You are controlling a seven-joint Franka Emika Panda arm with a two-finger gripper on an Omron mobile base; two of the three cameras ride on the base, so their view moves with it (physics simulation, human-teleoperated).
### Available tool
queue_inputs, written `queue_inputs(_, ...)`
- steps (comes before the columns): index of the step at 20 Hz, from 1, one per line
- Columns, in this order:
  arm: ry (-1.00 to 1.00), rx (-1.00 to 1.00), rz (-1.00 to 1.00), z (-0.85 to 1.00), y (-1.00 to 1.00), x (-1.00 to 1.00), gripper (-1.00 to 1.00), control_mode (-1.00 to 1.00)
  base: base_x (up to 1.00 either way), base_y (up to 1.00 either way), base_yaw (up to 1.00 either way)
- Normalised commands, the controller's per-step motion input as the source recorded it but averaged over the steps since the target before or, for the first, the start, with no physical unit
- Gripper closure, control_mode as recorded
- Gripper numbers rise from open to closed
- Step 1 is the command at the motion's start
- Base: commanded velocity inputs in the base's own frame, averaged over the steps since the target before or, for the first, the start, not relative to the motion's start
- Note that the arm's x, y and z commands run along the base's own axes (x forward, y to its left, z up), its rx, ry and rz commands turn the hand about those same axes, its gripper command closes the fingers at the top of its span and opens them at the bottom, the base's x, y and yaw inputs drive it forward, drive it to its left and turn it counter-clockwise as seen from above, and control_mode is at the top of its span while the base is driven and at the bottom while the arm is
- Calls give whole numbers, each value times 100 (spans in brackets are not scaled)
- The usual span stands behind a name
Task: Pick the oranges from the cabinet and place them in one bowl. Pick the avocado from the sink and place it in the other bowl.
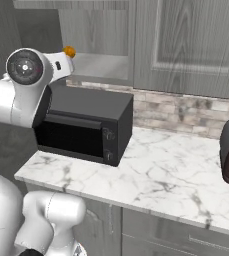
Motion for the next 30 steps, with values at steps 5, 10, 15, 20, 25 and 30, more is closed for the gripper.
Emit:
queue_inputs(5, 0, 0, 0, 1, 4, 33, -100, -100, 0, 0, 0)
queue_inputs(10, 0, 0, 0, 0, 6, 33, -100, -100, 0, 0, 0)
queue_inputs(15, 0, 0, 0, 0, 8, 32, -100, -100, 0, 0, 0)
queue_inputs(20, 0, 0, 0, 0, 8, 33, -100, -100, 0, 0, 0)
queue_inputs(25, -2, 3, 0, 0, 7, 33, -100, -100, 0, 0, 0)
queue_inputs(30, 0, 11, 0, 0, 7, 31, -100, -100, 0, 0, 0)
